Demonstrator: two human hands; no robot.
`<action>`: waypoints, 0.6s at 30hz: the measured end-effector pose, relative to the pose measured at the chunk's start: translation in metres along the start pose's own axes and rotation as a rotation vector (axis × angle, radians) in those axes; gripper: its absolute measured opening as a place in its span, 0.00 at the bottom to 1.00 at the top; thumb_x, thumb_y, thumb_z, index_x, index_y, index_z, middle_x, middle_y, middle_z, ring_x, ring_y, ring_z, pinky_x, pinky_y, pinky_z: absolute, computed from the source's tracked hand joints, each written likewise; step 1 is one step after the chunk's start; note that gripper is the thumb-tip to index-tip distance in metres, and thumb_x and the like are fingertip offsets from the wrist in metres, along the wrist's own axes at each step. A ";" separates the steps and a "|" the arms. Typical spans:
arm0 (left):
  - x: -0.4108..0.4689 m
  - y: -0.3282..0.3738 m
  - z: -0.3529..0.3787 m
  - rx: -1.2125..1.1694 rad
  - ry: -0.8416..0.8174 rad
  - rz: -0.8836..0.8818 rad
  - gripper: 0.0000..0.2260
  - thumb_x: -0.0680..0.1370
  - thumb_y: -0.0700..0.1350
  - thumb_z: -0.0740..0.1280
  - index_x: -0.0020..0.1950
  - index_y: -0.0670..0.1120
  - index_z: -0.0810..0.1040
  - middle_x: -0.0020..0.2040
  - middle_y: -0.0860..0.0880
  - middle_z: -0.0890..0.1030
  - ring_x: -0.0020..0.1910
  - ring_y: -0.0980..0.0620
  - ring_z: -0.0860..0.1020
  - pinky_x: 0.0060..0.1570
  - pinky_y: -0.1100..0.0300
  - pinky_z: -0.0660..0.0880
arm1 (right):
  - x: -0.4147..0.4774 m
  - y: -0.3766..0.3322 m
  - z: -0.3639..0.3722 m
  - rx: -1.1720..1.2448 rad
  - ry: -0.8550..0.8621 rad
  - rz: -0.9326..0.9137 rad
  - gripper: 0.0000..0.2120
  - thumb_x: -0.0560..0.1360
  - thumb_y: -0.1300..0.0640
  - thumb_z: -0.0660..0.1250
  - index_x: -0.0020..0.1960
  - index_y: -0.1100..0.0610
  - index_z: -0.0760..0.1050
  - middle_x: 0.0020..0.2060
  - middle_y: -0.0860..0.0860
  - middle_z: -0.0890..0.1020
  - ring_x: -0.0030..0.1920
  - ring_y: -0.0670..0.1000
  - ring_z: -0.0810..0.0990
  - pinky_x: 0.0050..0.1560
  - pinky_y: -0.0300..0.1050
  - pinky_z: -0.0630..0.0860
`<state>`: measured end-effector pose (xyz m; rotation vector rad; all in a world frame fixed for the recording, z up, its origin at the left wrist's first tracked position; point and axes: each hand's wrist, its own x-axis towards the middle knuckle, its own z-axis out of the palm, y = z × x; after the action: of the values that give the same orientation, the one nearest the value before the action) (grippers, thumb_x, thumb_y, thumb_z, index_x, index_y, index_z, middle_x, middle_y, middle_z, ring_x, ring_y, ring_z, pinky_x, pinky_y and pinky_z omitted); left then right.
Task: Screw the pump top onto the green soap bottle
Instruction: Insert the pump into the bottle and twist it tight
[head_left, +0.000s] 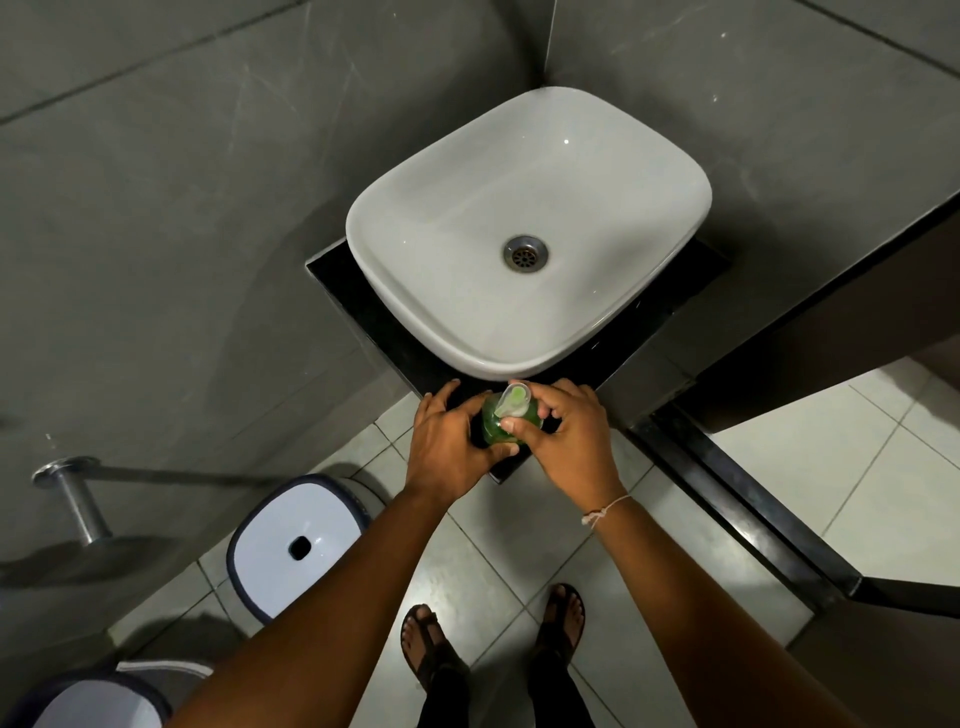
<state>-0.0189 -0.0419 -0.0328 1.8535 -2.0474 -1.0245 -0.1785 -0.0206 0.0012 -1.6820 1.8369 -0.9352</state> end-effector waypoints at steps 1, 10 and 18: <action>0.000 0.000 0.001 -0.003 0.006 0.000 0.34 0.67 0.63 0.75 0.71 0.58 0.73 0.77 0.43 0.68 0.79 0.44 0.59 0.78 0.46 0.56 | 0.001 0.001 -0.001 0.004 -0.031 -0.017 0.18 0.66 0.51 0.77 0.56 0.50 0.83 0.34 0.42 0.71 0.42 0.52 0.73 0.43 0.44 0.71; -0.001 0.001 0.001 -0.026 0.042 -0.034 0.32 0.65 0.61 0.76 0.68 0.57 0.75 0.73 0.43 0.72 0.75 0.41 0.65 0.75 0.46 0.63 | -0.004 -0.007 0.009 -0.013 0.128 0.060 0.14 0.63 0.49 0.78 0.48 0.49 0.84 0.28 0.40 0.68 0.39 0.50 0.70 0.37 0.46 0.71; -0.002 -0.001 0.003 -0.024 0.046 -0.044 0.33 0.65 0.63 0.74 0.68 0.58 0.75 0.72 0.44 0.73 0.74 0.42 0.65 0.73 0.49 0.64 | -0.008 -0.017 0.005 -0.044 0.099 0.086 0.12 0.65 0.50 0.77 0.47 0.49 0.83 0.30 0.39 0.68 0.41 0.53 0.73 0.43 0.57 0.75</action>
<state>-0.0193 -0.0391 -0.0352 1.9004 -1.9675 -1.0029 -0.1624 -0.0140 0.0103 -1.5938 1.9919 -0.9641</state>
